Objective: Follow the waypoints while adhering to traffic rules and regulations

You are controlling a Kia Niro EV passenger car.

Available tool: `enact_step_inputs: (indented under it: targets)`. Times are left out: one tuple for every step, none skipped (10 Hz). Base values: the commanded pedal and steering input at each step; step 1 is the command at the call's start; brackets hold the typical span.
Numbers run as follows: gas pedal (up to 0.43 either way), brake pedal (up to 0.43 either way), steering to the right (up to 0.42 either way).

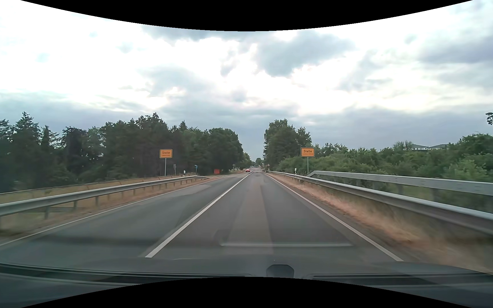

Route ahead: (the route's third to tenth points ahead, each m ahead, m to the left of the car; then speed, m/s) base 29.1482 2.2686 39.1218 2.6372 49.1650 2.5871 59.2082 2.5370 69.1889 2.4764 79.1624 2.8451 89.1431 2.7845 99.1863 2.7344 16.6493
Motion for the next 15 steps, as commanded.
enact_step_inputs:
  targets:
    - [0.177, 0.0, -0.001]
    - [0.177, 0.0, -0.004]
    - [0.177, 0.0, -0.005]
    - [0.177, 0.0, -0.005]
    - [0.177, 0.0, -0.005]
    - [0.177, 0.0, -0.004]
    - [0.177, 0.0, -0.005]
    - [0.177, 0.0, -0.005]
    - [0.177, 0.0, -0.005]
    - [0.15, 0.0, -0.004]
    - [0.087, 0.0, -0.004]
    - [0.02, 0.0, -0.004]
    - [0.0, 0.0, -0.004]
    - [0.0, 0.0, -0.004]
    - [0.0, 0.0, -0.004]
